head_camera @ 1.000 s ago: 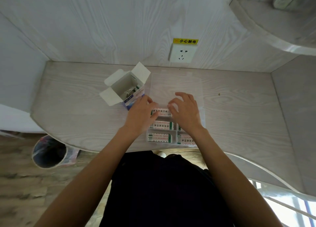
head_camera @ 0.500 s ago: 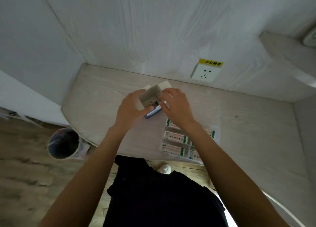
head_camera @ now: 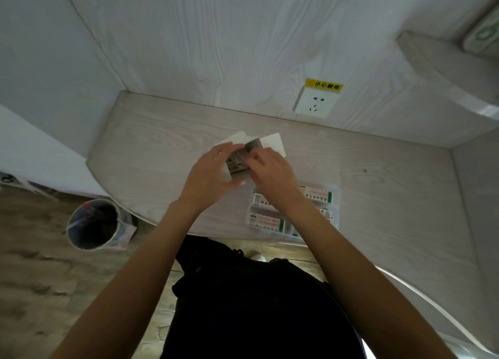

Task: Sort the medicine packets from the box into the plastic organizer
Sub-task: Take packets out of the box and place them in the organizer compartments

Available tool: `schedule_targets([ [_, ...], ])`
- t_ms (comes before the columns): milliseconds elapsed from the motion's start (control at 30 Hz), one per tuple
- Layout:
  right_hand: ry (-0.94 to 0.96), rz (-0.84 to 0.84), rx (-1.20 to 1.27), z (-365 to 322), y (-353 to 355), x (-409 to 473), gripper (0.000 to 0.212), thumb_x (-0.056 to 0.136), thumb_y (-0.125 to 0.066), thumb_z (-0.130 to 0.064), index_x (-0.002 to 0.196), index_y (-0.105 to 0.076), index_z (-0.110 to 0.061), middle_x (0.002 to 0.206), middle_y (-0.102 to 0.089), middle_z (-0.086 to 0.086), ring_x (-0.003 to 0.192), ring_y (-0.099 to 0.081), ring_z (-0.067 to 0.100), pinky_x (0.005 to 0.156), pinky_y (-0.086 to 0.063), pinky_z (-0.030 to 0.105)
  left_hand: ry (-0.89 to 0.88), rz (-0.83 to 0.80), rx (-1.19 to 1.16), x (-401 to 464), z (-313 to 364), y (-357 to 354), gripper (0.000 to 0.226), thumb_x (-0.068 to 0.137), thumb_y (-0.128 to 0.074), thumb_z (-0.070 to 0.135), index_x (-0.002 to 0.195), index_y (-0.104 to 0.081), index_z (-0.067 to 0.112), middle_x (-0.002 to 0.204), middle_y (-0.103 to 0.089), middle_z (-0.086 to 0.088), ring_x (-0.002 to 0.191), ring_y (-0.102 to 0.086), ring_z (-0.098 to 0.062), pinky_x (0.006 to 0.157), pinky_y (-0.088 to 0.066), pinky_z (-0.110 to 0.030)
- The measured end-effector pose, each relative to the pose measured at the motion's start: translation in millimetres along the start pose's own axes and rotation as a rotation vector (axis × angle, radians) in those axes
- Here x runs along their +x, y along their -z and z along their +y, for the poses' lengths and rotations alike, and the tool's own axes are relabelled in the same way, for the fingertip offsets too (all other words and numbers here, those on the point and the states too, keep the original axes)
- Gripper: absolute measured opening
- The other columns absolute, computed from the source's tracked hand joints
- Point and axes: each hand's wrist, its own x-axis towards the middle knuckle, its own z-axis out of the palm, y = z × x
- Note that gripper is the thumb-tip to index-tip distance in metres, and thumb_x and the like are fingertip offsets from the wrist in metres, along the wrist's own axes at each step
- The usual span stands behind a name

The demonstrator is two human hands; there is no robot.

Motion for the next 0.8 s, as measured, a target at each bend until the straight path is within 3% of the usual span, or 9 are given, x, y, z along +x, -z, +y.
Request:
schedule_targets([
  [200, -0.039, -0.265, -0.182, -7, 1, 32, 0.034, 0.040, -0.091, -0.016, 0.068, -0.072, -0.017, 0.060, -0.064, -0.003, 0.052, -0.061, 0.015, 0.041, -0.039, 0.018, -0.032, 0.004, 0.040, 0, -3, -4, 0.074, 0.072, -0.075, 0.039, 0.136, -0.040, 0.028, 0.137, -0.047, 0.003, 0.121, -0.047, -0.019, 0.101, -0.038, -0.033],
  [267, -0.028, -0.362, -0.301, -13, 8, 40, 0.026, 0.058, -0.085, -0.019, 0.081, -0.073, -0.018, 0.069, -0.067, -0.002, 0.062, -0.064, 0.015, 0.044, -0.037, 0.021, -0.023, -0.014, 0.041, 0, -6, -5, 0.075, 0.071, -0.074, 0.042, 0.136, -0.037, 0.032, 0.137, -0.045, 0.006, 0.122, -0.046, -0.019, 0.101, -0.041, -0.038],
  [333, -0.003, -0.456, -0.357, -13, 7, 42, 0.023, 0.087, -0.060, -0.013, 0.110, -0.063, -0.014, 0.094, -0.068, 0.001, 0.083, -0.065, 0.019, 0.056, -0.038, 0.026, -0.020, -0.024, 0.039, 1, -7, -5, 0.075, 0.071, -0.073, 0.043, 0.136, -0.035, 0.035, 0.138, -0.044, 0.008, 0.122, -0.046, -0.018, 0.099, -0.043, -0.041],
  [367, -0.004, -0.449, -0.344, -10, 6, 41, 0.026, 0.091, -0.053, -0.012, 0.117, -0.059, -0.014, 0.101, -0.067, 0.002, 0.088, -0.064, 0.021, 0.058, -0.038, 0.027, -0.019, -0.024, 0.036, 2, -7, -5, 0.075, 0.072, -0.073, 0.043, 0.136, -0.035, 0.035, 0.137, -0.045, 0.008, 0.122, -0.046, -0.018, 0.099, -0.042, -0.040],
  [433, -0.017, -0.344, -0.294, -8, 8, 37, 0.026, 0.089, -0.058, -0.012, 0.114, -0.060, -0.017, 0.099, -0.067, -0.001, 0.086, -0.065, 0.019, 0.056, -0.037, 0.027, -0.013, -0.012, 0.023, 3, -5, -2, 0.075, 0.072, -0.074, 0.040, 0.137, -0.037, 0.032, 0.136, -0.046, 0.007, 0.120, -0.047, -0.016, 0.101, -0.041, -0.036],
  [500, -0.087, -0.107, -0.173, -6, 11, 30, 0.020, 0.076, -0.074, -0.012, 0.093, -0.068, -0.020, 0.079, -0.067, -0.003, 0.065, -0.064, 0.016, 0.048, -0.033, 0.022, 0.027, -0.010, -0.030, 5, -5, 2, 0.074, 0.073, -0.075, 0.039, 0.137, -0.037, 0.031, 0.135, -0.047, 0.007, 0.119, -0.047, -0.012, 0.100, -0.039, -0.032],
  [567, -0.231, 0.122, 0.075, -1, 16, 20, 0.007, 0.080, -0.072, -0.016, 0.086, -0.070, -0.019, 0.072, -0.068, -0.003, 0.056, -0.060, 0.013, 0.048, -0.033, 0.017, 0.113, -0.027, -0.096, 11, -6, 8, 0.075, 0.073, -0.075, 0.039, 0.137, -0.036, 0.034, 0.133, -0.047, 0.009, 0.115, -0.046, -0.008, 0.094, -0.038, -0.028],
  [700, -0.573, 0.163, 0.563, 3, 34, 0, 0.013, 0.091, -0.060, -0.021, 0.101, -0.067, -0.016, 0.089, -0.071, -0.004, 0.065, -0.065, 0.003, 0.056, -0.052, 0.017, 0.268, -0.071, -0.162, 29, -11, 20, 0.074, 0.073, -0.075, 0.041, 0.136, -0.038, 0.030, 0.129, -0.051, 0.006, 0.110, -0.048, -0.011, 0.086, -0.035, -0.025],
  [800, -0.698, 0.151, 0.776, 8, 43, -15, 0.009, 0.090, -0.061, -0.018, 0.099, -0.063, -0.018, 0.088, -0.069, -0.003, 0.061, -0.067, 0.003, 0.055, -0.055, 0.020, 0.230, -0.023, -0.019, 36, -15, 26, 0.068, 0.075, -0.074, 0.038, 0.134, -0.046, 0.021, 0.134, -0.049, -0.002, 0.119, -0.045, -0.018, 0.095, -0.032, -0.024],
])
